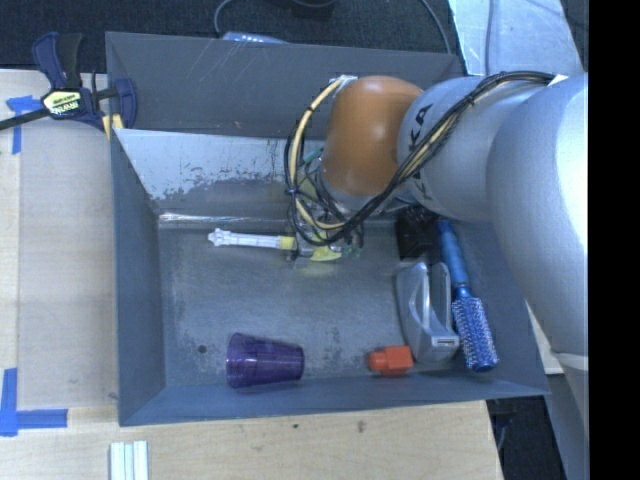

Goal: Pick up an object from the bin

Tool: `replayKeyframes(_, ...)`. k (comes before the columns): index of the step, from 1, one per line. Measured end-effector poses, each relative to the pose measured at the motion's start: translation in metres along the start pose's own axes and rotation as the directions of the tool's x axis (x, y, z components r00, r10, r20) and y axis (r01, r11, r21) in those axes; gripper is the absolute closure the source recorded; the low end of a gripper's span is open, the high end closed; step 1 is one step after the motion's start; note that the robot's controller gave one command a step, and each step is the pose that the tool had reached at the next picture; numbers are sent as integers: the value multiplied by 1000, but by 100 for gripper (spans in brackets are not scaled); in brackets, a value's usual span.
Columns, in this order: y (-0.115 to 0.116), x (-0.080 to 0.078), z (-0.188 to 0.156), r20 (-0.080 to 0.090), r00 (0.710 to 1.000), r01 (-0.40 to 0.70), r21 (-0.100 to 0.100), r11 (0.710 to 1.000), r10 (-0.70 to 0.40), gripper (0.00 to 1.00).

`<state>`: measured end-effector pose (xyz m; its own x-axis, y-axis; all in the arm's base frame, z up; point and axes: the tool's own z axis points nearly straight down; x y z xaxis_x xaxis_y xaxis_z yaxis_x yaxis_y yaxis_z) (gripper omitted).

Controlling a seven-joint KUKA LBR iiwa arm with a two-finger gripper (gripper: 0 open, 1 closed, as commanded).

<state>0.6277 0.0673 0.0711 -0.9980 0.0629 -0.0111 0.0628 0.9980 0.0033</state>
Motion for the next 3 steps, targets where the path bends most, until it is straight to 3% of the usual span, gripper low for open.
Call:
replayKeyframes(1, -1, 4, -15, -3, 995, 99, 0, 995, -99, 100)
replayKeyframes(2, -2, 0, -34, 7, 983, 183, 0, 983, -183, 100)
replayKeyframes(3, -6, 22, -136, 0, 997, 80, 0, 997, -80, 100)
